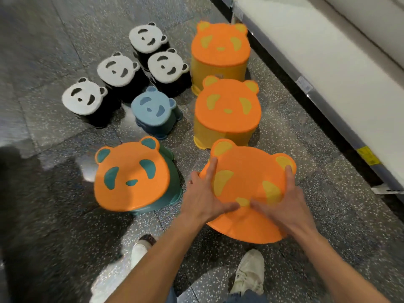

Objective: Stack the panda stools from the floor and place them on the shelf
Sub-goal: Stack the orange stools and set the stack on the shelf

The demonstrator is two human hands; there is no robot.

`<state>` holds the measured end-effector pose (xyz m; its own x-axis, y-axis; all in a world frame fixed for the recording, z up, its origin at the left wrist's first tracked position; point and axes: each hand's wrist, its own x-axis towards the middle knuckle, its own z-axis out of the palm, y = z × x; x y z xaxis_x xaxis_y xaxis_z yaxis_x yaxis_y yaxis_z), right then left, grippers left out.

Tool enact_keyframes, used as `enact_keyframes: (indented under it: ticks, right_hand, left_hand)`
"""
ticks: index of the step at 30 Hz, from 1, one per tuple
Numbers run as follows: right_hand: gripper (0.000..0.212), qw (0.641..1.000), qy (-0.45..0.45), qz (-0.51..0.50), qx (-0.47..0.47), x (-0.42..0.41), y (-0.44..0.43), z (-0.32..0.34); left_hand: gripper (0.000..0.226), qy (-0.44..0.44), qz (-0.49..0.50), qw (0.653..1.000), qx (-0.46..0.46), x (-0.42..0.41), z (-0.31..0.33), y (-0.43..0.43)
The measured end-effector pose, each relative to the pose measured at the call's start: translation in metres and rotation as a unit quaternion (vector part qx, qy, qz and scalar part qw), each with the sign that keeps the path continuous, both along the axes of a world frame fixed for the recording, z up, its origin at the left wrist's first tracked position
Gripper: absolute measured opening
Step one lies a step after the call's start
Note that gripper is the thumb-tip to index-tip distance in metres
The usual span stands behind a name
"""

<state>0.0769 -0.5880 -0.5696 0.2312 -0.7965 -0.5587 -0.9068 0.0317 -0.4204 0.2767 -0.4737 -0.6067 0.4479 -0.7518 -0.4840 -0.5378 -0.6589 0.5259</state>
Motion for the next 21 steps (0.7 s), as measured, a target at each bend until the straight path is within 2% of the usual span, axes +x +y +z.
enact_keyframes:
  ticks: [3,7,11,16,21]
  right_hand:
    - [0.153,1.000,-0.007,0.015,-0.005,0.021,-0.004,0.061]
    - [0.140,0.997,-0.018,0.050,-0.049,0.059,0.000,0.134]
    - [0.143,0.989,-0.047,0.113,-0.080,0.114,0.023,0.185]
    - [0.142,0.974,-0.077,0.204,-0.063,0.204,0.061,0.183]
    - [0.140,0.965,-0.084,0.247,0.008,0.288,0.096,0.132]
  left_hand:
    - [0.143,0.001,0.020,0.999,-0.027,0.017,0.054,0.002]
    - [0.142,-0.013,0.071,0.995,-0.063,0.045,0.126,0.022]
    - [0.141,-0.040,0.146,0.985,-0.078,0.077,0.178,0.067]
    - [0.143,-0.070,0.223,0.970,-0.065,0.147,0.193,0.134]
    - [0.143,-0.080,0.264,0.961,-0.021,0.213,0.158,0.179]
